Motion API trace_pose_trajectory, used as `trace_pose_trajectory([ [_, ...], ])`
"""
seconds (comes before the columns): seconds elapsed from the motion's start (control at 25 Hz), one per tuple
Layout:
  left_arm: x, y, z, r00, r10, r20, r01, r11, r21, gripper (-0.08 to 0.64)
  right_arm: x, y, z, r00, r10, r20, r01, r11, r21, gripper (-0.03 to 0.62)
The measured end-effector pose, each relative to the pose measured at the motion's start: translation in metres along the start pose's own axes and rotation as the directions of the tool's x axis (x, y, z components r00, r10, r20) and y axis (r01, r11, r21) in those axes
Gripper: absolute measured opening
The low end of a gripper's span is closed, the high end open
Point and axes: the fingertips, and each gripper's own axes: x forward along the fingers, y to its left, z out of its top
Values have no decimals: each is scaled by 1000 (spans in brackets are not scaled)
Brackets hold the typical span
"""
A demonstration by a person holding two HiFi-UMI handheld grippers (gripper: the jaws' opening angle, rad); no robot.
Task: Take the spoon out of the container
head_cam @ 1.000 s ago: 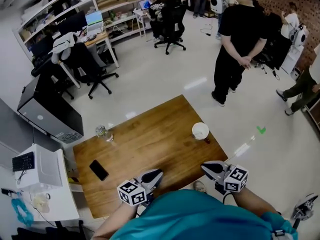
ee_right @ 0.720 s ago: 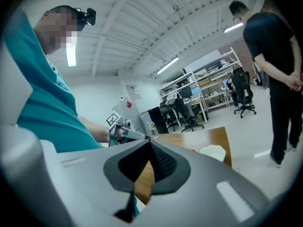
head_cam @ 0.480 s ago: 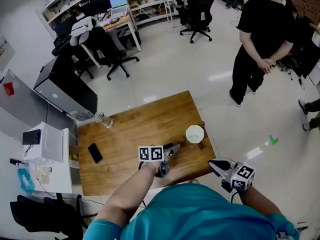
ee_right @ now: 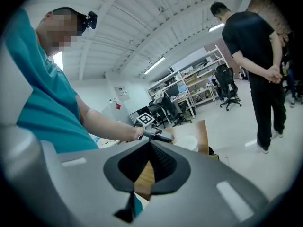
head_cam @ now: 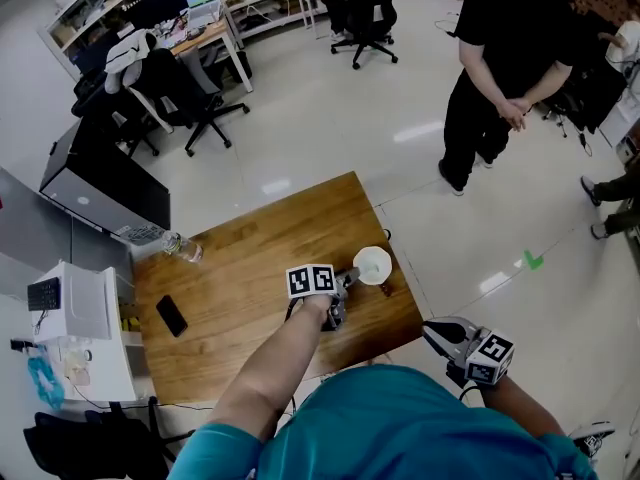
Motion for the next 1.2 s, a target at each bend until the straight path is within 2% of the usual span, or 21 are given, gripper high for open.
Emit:
trace_pose_trajectory([
  [0.12, 19, 8, -7, 997, 68, -31, -68, 998, 10, 150, -10, -15, -6, 1000, -10, -17, 10, 1000, 1, 2],
  [0.24, 22, 10, -10, 994, 93, -48, -93, 996, 11, 93, -9, -3, 0, 996, -29, -90, 35, 997, 66, 2],
  [0.44, 20, 1, -10, 989, 129, -72, -129, 992, 8, 49, -15, -16, 6, 1000, 5, 10, -5, 1000, 10, 2],
  [0.68, 5, -19, -10, 990, 122, -66, -124, 992, -24, 48, -23, -14, 15, 999, 20, -25, -19, 1000, 22, 2],
  [0.8, -15, -41, -7, 996, 83, -22, -84, 995, -56, 48, -31, -18, 20, 999, 47, -7, -47, 999, -9, 2],
  [0.96, -61, -80, -5, 997, -1, 73, 8, 995, -95, 48, -35, -16, 25, 996, 84, -5, -84, 996, -21, 2],
  [1.08, -109, -101, -15, 987, -52, 152, 68, 993, -99, 48, -31, -3, 25, 991, 132, -28, -132, 991, 16, 2],
  [1.2, -163, -110, -26, 970, -66, 236, 95, 989, -116, 48, -18, 13, 33, 980, 184, -70, -179, 982, 66, 2],
])
